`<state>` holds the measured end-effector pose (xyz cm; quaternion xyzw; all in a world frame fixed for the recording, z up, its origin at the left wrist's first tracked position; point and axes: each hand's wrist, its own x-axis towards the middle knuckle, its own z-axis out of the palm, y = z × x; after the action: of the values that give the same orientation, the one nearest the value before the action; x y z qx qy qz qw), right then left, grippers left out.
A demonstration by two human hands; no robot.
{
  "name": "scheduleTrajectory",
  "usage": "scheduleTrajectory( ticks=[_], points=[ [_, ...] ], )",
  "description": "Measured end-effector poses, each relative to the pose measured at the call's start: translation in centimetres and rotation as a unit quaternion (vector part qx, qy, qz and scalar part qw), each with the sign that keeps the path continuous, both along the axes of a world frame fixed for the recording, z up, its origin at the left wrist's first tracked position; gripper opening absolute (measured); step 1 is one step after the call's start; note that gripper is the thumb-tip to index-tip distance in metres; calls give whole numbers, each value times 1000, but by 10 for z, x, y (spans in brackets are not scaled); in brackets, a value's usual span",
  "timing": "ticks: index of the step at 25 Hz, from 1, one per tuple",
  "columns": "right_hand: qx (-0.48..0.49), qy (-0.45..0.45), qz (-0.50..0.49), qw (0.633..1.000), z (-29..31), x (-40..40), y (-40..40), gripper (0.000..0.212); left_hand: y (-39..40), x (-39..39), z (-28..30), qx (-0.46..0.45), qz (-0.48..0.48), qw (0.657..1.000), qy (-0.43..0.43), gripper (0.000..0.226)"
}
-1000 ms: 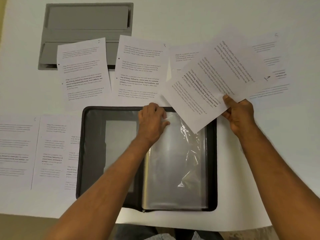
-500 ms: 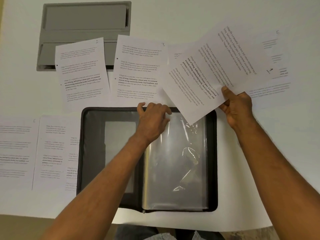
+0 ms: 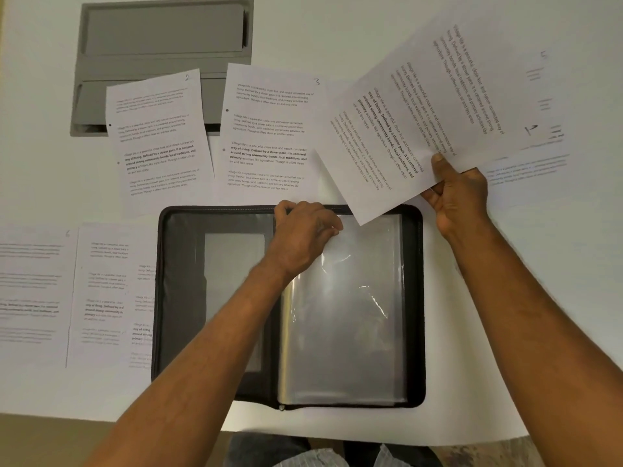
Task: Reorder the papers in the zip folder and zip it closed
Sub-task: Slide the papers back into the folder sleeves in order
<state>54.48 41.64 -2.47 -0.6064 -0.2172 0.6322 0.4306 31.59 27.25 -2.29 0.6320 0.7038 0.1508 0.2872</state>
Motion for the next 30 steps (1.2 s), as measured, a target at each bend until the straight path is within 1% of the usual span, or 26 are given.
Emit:
scheduleTrajectory(
  ticks=[3,6,9,12,15,19,22,26,30],
  points=[
    [2,19,-7,1000,2,-8,3,40,-2,1,1,8,9,1000,6,10],
    [11,29,6,1000,5,-15,7,35,-3,2,1,9,31,999,-8,9],
    [21,7,49,999,8,-21,10,39,-2,3,1,11,51,999,-17,8],
    [40,-20,108,993,11,-22,11,31,-1,4,2,10,65,998,-14,10],
    [69,-68,163,982,12,-22,9,27,1,6,2,6,71,997,-10,12],
    [95,-87,168,977,15,-23,10,26,2,8,3,-3,79,997,-11,11],
    [93,-88,173,977,17,-25,11,30,2,10,3,1,86,996,-14,10],
    [99,-121,250,956,20,-25,10,20,2,10,4,8,97,995,-23,7],
    [112,-161,293,936,23,-21,16,19,4,7,5,-6,89,996,-14,7]
  ],
)
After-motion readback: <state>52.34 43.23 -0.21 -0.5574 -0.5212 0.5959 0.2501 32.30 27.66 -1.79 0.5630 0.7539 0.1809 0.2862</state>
